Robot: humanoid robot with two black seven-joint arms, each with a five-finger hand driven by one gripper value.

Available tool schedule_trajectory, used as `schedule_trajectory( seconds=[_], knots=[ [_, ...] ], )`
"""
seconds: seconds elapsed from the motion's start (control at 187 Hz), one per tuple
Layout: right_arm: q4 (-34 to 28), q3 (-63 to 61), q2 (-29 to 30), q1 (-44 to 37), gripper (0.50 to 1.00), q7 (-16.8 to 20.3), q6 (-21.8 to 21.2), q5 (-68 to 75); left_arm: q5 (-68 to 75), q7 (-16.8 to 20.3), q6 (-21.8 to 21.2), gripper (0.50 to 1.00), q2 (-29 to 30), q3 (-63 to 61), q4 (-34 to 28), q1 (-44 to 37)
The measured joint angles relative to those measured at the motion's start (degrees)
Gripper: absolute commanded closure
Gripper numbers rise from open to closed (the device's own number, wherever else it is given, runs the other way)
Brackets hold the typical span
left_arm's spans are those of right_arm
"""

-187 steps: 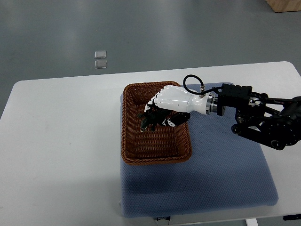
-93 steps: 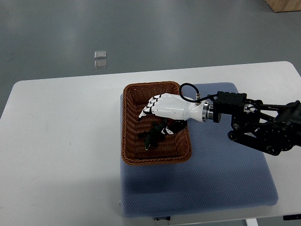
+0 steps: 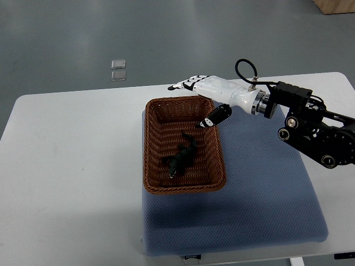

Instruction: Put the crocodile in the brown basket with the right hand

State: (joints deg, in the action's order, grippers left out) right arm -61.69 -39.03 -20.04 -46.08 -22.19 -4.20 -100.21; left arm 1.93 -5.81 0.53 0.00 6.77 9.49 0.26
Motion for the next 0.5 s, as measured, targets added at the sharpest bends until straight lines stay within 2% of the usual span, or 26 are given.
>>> schedule_trajectory(
  seconds=[0.155,0.332,0.498],
  knots=[
    [6.1,-17.7,4.2,3.5,0.574,2.0,-5.5,0.6,0.0,0.0,0.0,0.500,0.0,0.0,0.0,0.0],
    [14.5,-30.6,8.8,6.3,0.574,4.0,-6.4,8.8,0.0,0.0,0.0,0.500,0.0,0.0,0.0,0.0],
    [19.3,-32.5,9.3,6.9,0.574,7.7,-6.4,25.9,0.0,0.0,0.0,0.500,0.0,0.0,0.0,0.0]
  ],
)
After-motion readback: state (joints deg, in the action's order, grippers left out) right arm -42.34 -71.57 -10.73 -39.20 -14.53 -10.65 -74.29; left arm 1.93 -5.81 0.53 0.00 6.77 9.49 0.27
